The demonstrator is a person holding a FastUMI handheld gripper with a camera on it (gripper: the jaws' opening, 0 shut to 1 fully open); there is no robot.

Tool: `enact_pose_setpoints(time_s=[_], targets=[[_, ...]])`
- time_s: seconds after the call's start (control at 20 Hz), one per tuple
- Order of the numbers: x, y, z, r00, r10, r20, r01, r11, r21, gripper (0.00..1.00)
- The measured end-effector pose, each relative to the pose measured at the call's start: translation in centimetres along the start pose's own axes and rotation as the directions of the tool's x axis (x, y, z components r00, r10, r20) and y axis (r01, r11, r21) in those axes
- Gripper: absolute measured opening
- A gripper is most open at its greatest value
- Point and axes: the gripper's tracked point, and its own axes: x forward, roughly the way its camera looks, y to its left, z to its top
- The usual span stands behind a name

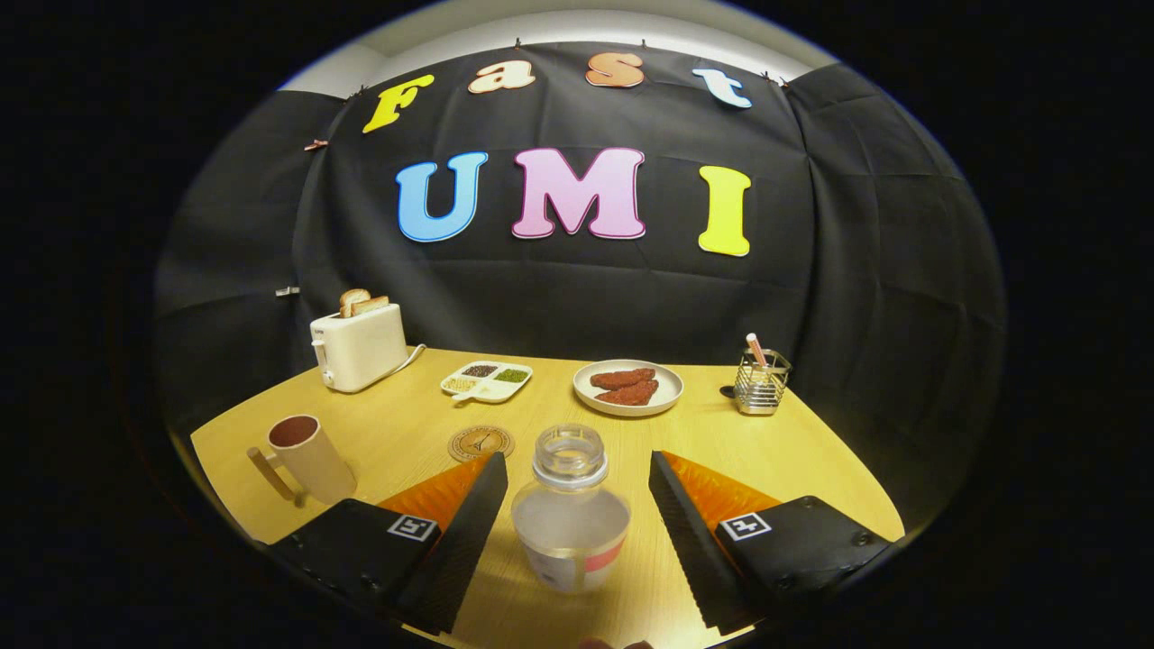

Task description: Take the bottle from table, then pour the juice into the cup, finally place the bottle on the coaster

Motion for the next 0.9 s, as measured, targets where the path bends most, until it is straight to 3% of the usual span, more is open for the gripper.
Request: enact_pose_setpoints(time_s=[0.65, 0.8, 0.9], targets=[[1.9, 0.4, -5.1, 0.997, 0.001, -0.079, 0.001, 1.0, 0.03, 0.96], [2.5, 0.2, -5.2, 0.997, 0.002, -0.081, 0.001, 0.999, 0.033, 0.81], [2.7, 0.3, -5.2, 0.996, 0.017, -0.088, -0.015, 1.0, 0.018, 0.79]])
